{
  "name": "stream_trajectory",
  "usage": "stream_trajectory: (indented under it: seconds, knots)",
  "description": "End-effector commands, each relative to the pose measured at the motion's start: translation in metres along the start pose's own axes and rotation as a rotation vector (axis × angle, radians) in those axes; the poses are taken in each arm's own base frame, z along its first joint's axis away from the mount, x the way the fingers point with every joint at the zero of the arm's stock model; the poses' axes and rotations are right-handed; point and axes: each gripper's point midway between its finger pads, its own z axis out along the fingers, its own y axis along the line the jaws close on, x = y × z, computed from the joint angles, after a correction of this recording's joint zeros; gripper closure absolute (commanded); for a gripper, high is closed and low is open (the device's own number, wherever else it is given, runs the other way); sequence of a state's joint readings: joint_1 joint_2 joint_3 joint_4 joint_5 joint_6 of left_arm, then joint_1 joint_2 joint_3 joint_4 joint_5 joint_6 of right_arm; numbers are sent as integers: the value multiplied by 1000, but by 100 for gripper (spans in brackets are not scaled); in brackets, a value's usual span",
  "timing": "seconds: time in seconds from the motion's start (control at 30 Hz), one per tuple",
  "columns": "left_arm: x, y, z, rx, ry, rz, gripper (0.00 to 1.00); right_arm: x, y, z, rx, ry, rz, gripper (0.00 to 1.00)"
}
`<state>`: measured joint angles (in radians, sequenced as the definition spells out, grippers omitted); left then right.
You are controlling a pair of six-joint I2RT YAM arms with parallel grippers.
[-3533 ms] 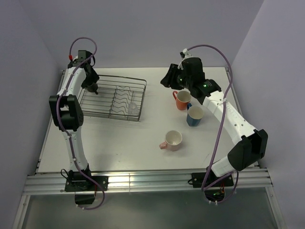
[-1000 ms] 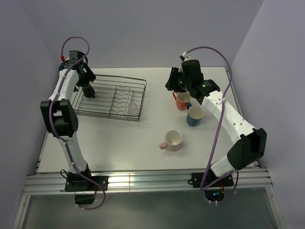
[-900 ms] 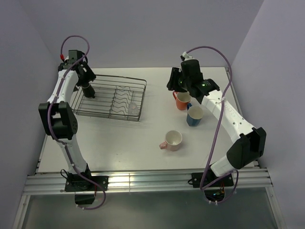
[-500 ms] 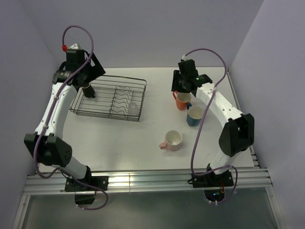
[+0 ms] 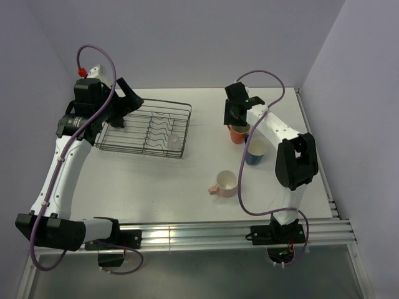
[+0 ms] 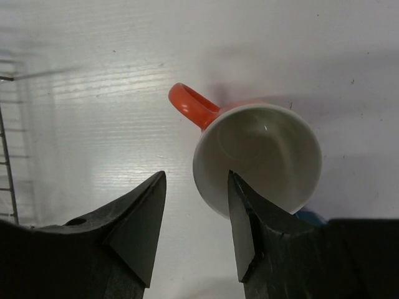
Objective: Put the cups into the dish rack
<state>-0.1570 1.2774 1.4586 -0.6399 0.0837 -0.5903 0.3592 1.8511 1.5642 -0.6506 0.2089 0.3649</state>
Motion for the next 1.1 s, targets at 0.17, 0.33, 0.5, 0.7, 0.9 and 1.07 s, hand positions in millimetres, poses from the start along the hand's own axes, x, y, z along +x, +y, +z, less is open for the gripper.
stream_trajectory:
  seconds: [0.17, 0.33, 0.5, 0.7, 0.9, 1.07]
  knots:
    - [-9, -20, -21, 103, -54, 25, 2, -2, -6, 16, 49, 3, 0, 51]
    - [-5, -17, -23, 99, -51, 24, 2, 6, -7, 25, 63, 24, -10, 57]
    - [-1, -16, -21, 102, -45, 21, 2, 9, -8, 28, 64, 32, -16, 62]
    - [5, -15, -17, 112, -32, 17, 3, 11, -7, 29, 60, 40, -28, 82]
    - [10, -18, -14, 138, -18, 12, 4, 2, -6, 18, 52, 16, -23, 100]
    - [13, -28, -11, 200, -2, 5, 4, -47, -6, -30, 51, -100, -2, 100]
